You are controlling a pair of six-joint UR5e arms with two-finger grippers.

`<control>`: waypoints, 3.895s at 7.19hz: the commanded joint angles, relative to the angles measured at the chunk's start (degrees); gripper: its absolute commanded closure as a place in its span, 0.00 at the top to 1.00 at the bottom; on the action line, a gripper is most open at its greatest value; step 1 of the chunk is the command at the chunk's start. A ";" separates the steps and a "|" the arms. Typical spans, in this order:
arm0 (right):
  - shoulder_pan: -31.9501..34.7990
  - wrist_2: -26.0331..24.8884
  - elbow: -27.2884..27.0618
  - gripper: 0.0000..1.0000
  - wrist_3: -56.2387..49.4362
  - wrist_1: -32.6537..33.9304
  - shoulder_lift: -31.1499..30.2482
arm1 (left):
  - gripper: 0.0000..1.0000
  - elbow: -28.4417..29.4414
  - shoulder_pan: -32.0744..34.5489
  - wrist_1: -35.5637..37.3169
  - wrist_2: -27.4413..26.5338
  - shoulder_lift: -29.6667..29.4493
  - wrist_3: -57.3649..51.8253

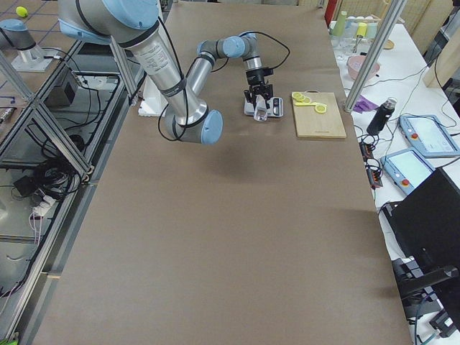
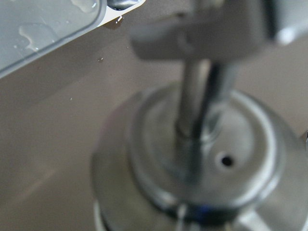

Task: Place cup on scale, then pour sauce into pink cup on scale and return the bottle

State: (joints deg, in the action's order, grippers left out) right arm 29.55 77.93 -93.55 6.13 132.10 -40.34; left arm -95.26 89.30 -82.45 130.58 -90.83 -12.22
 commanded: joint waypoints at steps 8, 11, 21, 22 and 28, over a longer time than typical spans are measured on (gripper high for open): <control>-4.23 -9.29 12.85 0.00 0.38 18.27 9.57 | 0.98 0.08 -0.09 0.01 0.12 0.66 0.00; -4.23 -9.38 14.19 0.00 0.38 18.90 10.72 | 0.98 0.08 -0.09 -0.08 0.12 0.66 -0.09; -4.06 -9.11 13.31 0.00 0.38 14.70 11.25 | 0.98 -0.28 -0.09 -0.17 0.12 1.10 -0.09; -3.88 -9.11 13.31 0.00 0.38 12.68 10.99 | 0.98 -0.45 0.00 -0.08 0.12 1.10 -0.09; 1.03 -1.76 -10.90 0.00 -4.37 -7.75 -8.31 | 0.98 -0.80 0.00 -0.17 0.12 1.10 -0.09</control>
State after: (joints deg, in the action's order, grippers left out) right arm 29.15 72.70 -98.58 2.58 130.10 -44.31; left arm -95.97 89.27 -82.62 130.69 -89.74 -12.30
